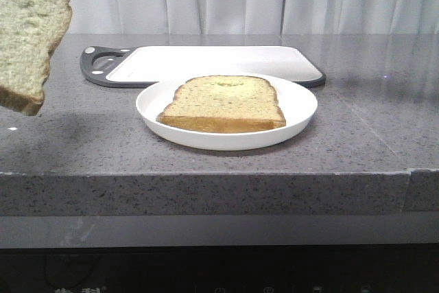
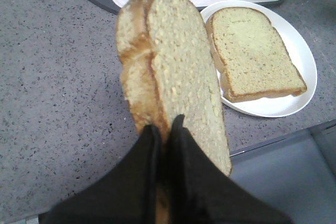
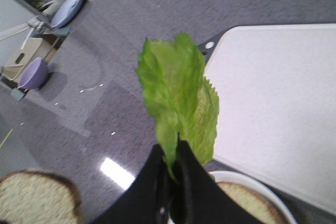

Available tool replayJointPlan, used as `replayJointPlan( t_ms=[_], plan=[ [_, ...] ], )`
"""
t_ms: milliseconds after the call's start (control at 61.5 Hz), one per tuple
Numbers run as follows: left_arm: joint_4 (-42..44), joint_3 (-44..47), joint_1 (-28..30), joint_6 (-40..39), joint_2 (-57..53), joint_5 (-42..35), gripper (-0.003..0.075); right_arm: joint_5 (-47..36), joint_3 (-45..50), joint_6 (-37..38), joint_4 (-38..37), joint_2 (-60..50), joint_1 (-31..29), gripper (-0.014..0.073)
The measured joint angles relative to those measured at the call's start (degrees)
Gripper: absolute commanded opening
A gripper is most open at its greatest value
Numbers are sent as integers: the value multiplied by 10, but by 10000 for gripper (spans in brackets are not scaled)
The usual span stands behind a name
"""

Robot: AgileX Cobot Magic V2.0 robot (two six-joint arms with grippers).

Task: Left arm grabs bread, right arm adds lettuce
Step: 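Carry the lettuce over the plate and release it onto the bread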

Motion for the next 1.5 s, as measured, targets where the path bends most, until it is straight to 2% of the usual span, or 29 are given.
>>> replayJointPlan(
  t_ms=[260,504,667,829,1122,1171,1252,1398,1496],
  plan=[
    [0,0,0,0,0,0,-20,69,145,-92,123,-56,9,-117],
    [0,0,0,0,0,0,-20,35,252,-178,216,-56,66,-117],
    [0,0,0,0,0,0,-20,2,268,-202,261,-56,77,-117],
    [0,0,0,0,0,0,-20,13,268,-206,306,-37,77,-117],
    [0,0,0,0,0,0,-20,16,268,-207,311,49,77,-112],
    [0,0,0,0,0,0,-20,9,268,-207,308,60,77,-86],
    [0,0,0,0,0,0,-20,-10,268,-207,292,68,77,21],
    [0,0,0,0,0,0,-20,-30,268,-207,249,69,77,363],
    [0,0,0,0,0,0,-20,-33,268,-214,229,69,77,512]
  ],
)
